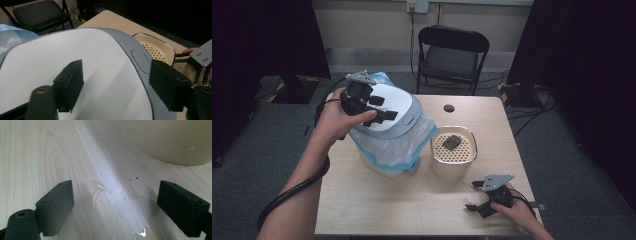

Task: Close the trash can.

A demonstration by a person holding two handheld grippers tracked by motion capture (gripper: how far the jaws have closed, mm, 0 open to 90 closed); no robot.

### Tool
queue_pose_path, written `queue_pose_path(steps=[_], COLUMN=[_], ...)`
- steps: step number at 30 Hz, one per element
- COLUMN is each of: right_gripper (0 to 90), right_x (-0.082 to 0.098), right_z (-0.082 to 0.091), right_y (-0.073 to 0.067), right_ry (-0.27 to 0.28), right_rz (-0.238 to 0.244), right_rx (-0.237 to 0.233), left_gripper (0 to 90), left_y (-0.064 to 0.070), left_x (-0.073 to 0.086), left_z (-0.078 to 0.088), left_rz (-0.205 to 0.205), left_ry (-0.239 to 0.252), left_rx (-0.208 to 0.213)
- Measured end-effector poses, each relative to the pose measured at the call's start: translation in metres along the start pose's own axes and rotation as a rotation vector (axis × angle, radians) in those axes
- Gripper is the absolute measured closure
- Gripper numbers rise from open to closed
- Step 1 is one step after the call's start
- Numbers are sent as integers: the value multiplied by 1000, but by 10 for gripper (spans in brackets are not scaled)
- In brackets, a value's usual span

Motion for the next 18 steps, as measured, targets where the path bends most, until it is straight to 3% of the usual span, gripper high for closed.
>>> queue_pose_path(steps=[5, 18], right_gripper=[133, 133], right_x=[0, 0], right_z=[0, 0], right_y=[0, 0], right_ry=[0, 0], right_rz=[-1, 0], right_rx=[0, 0], left_gripper=[182, 175], left_y=[2, 1], left_x=[6, 32], left_z=[13, 42], left_rz=[-10, 19], left_ry=[-17, -16], left_rx=[2, 1])
Point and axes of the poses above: each handheld gripper's, and its own axes: z roughly backward along the jaws, x roughly out of its underside, y roughly to its right, the point moved 7 cm from there along -z, roughly forward along the jaws, and after that the axes turned 4 degrees about z, right-handed, at the moved point
